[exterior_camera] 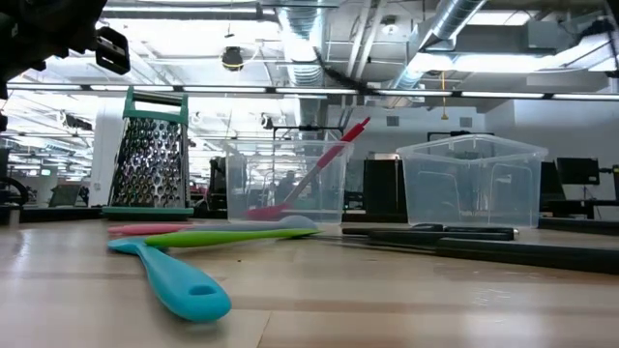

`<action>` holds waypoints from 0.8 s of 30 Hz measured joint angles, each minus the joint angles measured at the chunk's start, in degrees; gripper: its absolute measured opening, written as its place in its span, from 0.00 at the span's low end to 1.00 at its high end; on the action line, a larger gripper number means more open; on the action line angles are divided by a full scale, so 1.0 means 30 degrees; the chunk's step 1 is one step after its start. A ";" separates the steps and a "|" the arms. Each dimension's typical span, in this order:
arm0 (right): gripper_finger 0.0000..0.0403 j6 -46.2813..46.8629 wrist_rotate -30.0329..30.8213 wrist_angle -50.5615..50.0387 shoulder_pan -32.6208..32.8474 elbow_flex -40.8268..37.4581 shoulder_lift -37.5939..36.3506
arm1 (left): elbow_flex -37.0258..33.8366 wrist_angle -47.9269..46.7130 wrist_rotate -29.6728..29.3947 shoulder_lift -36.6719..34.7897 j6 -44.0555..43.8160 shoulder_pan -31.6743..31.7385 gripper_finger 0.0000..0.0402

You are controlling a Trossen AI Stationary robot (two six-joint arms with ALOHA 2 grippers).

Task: Pick & Place Kitchen Items
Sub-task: Put the black serving spoon into the top left transparent bin

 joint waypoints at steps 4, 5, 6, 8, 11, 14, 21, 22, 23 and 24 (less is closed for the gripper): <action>0.19 -0.1947 0.0243 0.6428 -0.0300 -0.1529 -0.2249 | 0.0003 0.0007 -0.0003 0.0000 0.0000 0.0003 0.02; 0.19 -0.2359 0.0247 0.8434 -0.0424 -0.2102 -0.2585 | 0.0000 -0.0006 0.0004 0.0000 0.0000 0.0001 0.02; 0.19 -0.2764 0.0243 1.0437 -0.0554 -0.2730 -0.2836 | 0.0001 -0.0007 -0.0003 0.0000 0.0000 0.0001 0.02; 0.19 -0.3212 0.0327 1.3582 -0.0959 -0.3901 -0.3030 | 0.0002 -0.0004 0.0000 0.0000 0.0000 0.0007 0.02; 0.19 -0.3305 0.1102 1.5445 -0.1991 -0.5181 -0.2946 | 0.0000 -0.0007 0.0001 0.0000 0.0000 0.0007 0.02; 0.19 -0.3169 0.1320 1.5793 -0.3473 -0.5857 -0.2640 | 0.0000 -0.0007 -0.0003 0.0000 0.0000 0.0007 0.02; 0.19 -0.0958 -0.0799 1.8458 -0.6696 -0.6063 -0.0396 | 0.0000 -0.0014 -0.0002 0.0000 0.0000 0.0006 0.02; 0.19 -0.0520 -0.1194 1.9241 -0.7056 -0.6019 -0.0014 | 0.0000 -0.0007 0.0004 0.0000 0.0000 0.0000 0.02; 0.19 -0.0047 -0.1396 1.9776 -0.7397 -0.5947 0.0305 | 0.0000 -0.0007 0.0000 0.0000 0.0000 0.0003 0.02; 0.19 0.0427 -0.1437 1.9978 -0.7749 -0.5955 0.0538 | 0.0000 -0.0020 -0.0002 0.0000 0.0000 0.0007 0.02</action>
